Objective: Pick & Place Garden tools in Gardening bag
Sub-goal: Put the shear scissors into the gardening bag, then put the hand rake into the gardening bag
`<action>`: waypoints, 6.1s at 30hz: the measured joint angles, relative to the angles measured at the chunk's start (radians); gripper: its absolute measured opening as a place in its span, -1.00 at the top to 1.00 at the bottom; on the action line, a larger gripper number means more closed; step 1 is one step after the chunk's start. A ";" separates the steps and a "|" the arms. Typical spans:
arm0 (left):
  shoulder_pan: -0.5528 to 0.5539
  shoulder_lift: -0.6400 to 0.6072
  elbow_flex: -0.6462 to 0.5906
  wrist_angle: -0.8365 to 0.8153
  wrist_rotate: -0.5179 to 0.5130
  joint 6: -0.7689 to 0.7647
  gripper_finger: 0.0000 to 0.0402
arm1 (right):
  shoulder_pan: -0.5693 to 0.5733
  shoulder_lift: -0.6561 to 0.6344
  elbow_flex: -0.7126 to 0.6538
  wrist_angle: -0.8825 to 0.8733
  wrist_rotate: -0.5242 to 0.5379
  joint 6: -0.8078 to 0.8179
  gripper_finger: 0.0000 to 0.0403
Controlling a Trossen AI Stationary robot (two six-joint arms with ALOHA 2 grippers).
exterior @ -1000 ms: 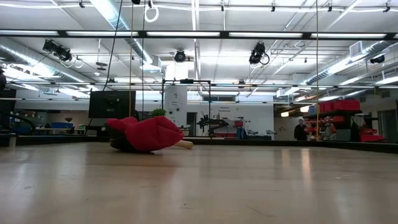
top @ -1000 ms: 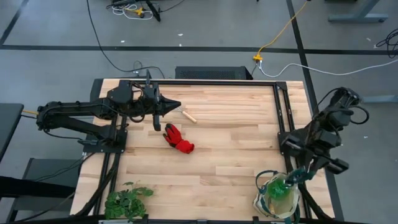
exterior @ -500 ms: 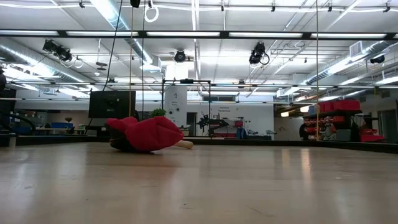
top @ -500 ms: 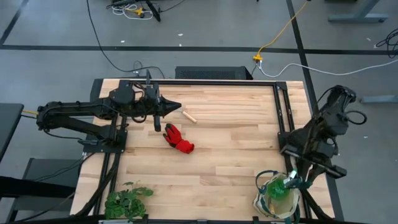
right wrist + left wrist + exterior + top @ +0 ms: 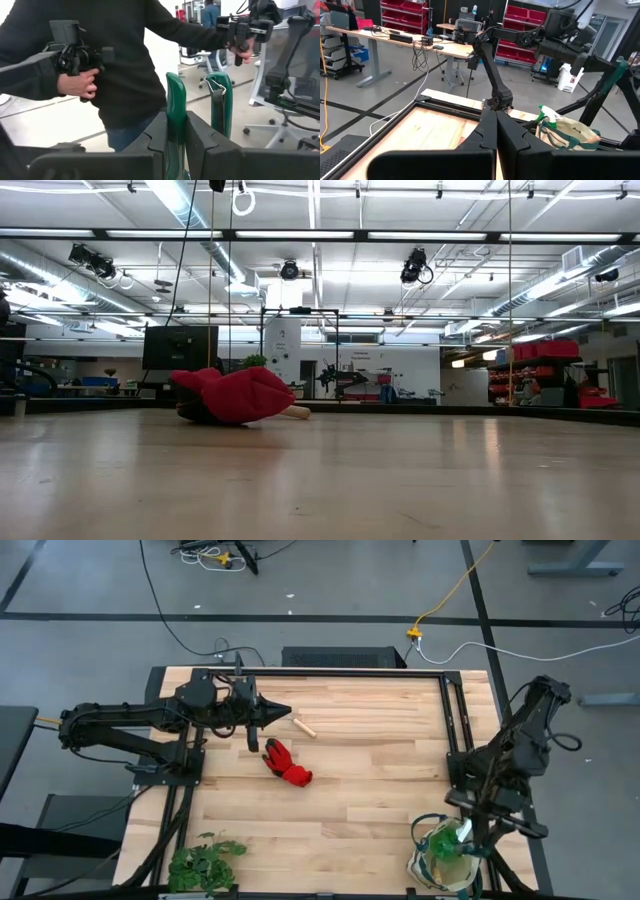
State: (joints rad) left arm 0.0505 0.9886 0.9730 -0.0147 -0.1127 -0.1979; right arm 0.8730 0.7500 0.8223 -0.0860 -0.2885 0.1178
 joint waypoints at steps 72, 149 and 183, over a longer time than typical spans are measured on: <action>0.000 0.000 0.000 -0.052 -0.025 -0.070 0.99 | 0.133 -0.001 -0.652 0.692 -0.020 0.001 0.82; 0.000 0.000 0.000 -0.052 0.013 -0.069 0.99 | -0.044 0.034 -0.650 0.714 0.251 -0.040 0.45; 0.000 0.000 0.000 -0.052 0.013 -0.026 0.99 | -0.429 0.034 -0.650 0.711 0.330 -0.153 1.00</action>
State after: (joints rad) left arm 0.0509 0.9882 0.9730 -0.0666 -0.1001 -0.2237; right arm 0.4445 0.7837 0.1719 0.6250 0.0414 -0.0350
